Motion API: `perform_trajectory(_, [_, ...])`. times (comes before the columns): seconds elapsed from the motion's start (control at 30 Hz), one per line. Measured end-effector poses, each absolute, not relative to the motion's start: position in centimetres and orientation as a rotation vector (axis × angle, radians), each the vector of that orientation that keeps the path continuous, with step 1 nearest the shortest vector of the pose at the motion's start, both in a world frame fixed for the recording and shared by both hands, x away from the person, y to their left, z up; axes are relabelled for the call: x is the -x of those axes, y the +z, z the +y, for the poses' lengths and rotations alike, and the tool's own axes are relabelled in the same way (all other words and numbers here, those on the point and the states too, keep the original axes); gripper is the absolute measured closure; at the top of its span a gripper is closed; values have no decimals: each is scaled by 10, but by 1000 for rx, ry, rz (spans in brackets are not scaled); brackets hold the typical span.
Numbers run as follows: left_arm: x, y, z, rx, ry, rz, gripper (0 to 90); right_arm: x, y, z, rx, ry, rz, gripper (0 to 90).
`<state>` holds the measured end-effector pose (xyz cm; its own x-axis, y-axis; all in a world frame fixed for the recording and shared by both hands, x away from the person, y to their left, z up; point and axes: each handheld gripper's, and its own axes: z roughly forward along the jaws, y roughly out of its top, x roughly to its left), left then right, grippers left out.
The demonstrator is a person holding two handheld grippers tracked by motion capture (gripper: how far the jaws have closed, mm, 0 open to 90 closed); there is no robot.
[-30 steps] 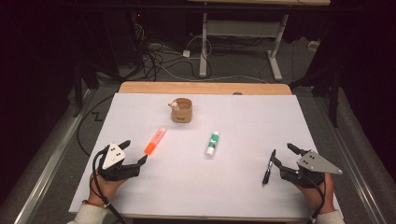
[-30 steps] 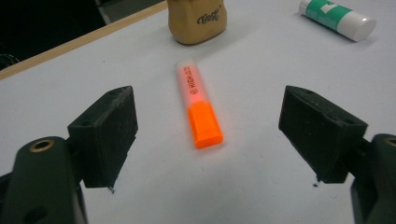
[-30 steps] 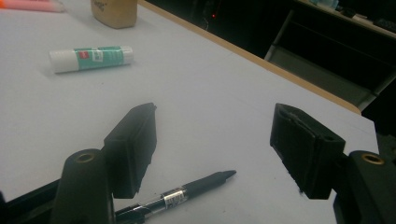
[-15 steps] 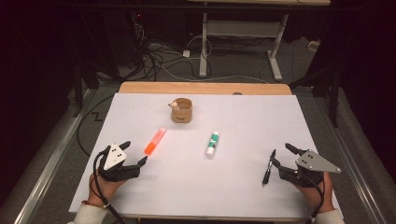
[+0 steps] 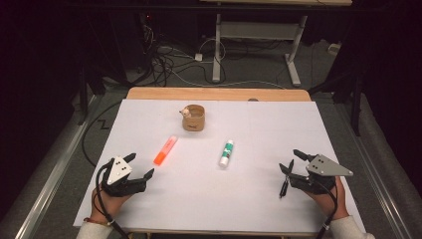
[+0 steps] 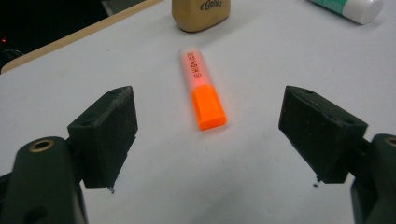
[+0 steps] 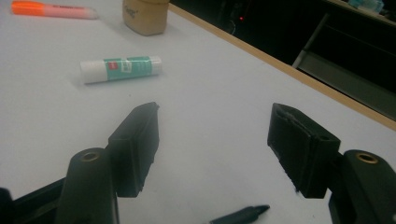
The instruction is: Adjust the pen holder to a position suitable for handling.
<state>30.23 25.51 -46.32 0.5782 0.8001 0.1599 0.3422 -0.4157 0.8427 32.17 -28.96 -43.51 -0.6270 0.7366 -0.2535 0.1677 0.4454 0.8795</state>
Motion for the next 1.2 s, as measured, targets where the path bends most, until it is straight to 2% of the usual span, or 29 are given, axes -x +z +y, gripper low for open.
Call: perform_trajectory(1.2, [-299,-462,257,-2021,735,894,188,-362,-419,-228,-643,1267,2222,334])
